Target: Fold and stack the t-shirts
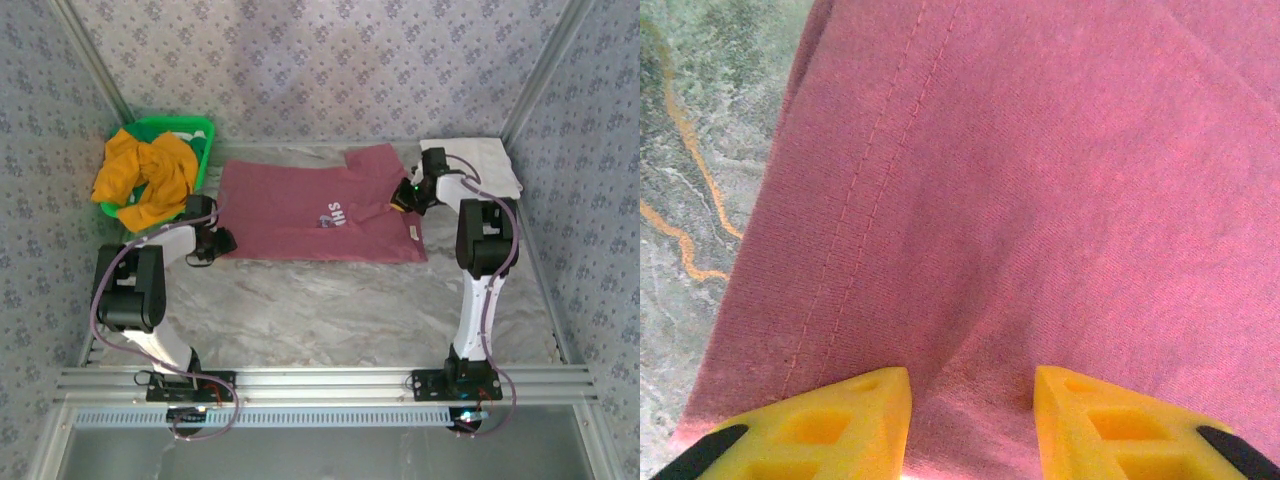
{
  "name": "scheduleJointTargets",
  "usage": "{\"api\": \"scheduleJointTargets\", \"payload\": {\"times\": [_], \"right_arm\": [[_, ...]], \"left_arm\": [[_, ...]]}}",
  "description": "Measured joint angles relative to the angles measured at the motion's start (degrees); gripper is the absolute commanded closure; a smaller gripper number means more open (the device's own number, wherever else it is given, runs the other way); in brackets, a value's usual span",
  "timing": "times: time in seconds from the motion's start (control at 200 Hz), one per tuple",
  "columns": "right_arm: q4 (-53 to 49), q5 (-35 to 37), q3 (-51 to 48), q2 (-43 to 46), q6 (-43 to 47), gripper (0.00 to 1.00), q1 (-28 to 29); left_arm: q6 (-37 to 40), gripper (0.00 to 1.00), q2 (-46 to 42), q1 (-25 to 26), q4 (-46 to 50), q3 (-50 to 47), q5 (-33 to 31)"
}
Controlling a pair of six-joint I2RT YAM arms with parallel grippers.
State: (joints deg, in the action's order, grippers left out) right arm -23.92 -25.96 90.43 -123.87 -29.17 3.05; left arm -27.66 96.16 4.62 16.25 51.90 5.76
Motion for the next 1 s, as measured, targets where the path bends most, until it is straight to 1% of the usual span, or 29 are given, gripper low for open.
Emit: {"api": "scheduleJointTargets", "payload": {"times": [0.175,0.21,0.245,0.305,0.325,0.365,0.385,0.445,0.515,0.665,0.75,0.894,0.999], "right_arm": [[-0.31,0.94,2.43,0.00,0.04,0.94,0.52],[-0.48,1.18,2.99,0.00,0.04,0.92,0.63],[-0.66,1.38,3.50,0.00,0.04,0.87,0.74],[-1.09,2.01,4.44,0.00,0.17,0.84,0.85],[-1.22,2.19,4.70,0.00,0.07,0.79,0.87],[-1.49,2.60,5.31,0.00,-0.09,0.65,0.98],[-1.62,2.82,5.68,0.00,0.17,0.63,0.98],[-1.75,3.61,6.69,0.00,0.26,0.67,0.98],[-2.16,4.17,7.82,0.00,0.48,0.65,1.01],[-3.08,5.64,8.20,0.59,1.55,0.65,1.11],[-1.97,6.32,2.91,4.02,1.77,0.66,1.46],[-0.85,7.67,-9.64,14.01,1.99,0.79,4.11],[0.42,8.48,-15.41,18.71,2.21,0.83,6.82]], "left_arm": [[0.00,0.62,0.00,0.00,0.00,0.00,0.00],[0.00,0.62,0.00,0.00,0.00,0.00,0.00],[0.00,0.62,0.00,0.00,0.00,0.00,-0.02],[0.00,0.62,0.00,0.00,0.00,0.00,0.00],[0.00,0.62,0.00,0.00,0.00,0.00,0.00],[0.00,0.61,0.00,0.00,0.00,0.00,-0.02],[0.00,0.61,0.00,0.00,0.00,0.00,-0.02],[0.00,0.61,0.00,0.00,0.00,0.00,-0.02],[0.00,0.59,0.00,0.00,0.00,0.00,-0.02],[0.02,0.58,0.00,0.00,-0.07,0.02,-0.09],[0.00,0.57,-0.04,0.00,-0.20,0.00,-0.26],[-0.02,0.57,-0.04,-0.31,-0.48,0.00,-0.20],[-0.02,0.57,0.00,-0.63,-0.72,0.00,-0.15]]}}
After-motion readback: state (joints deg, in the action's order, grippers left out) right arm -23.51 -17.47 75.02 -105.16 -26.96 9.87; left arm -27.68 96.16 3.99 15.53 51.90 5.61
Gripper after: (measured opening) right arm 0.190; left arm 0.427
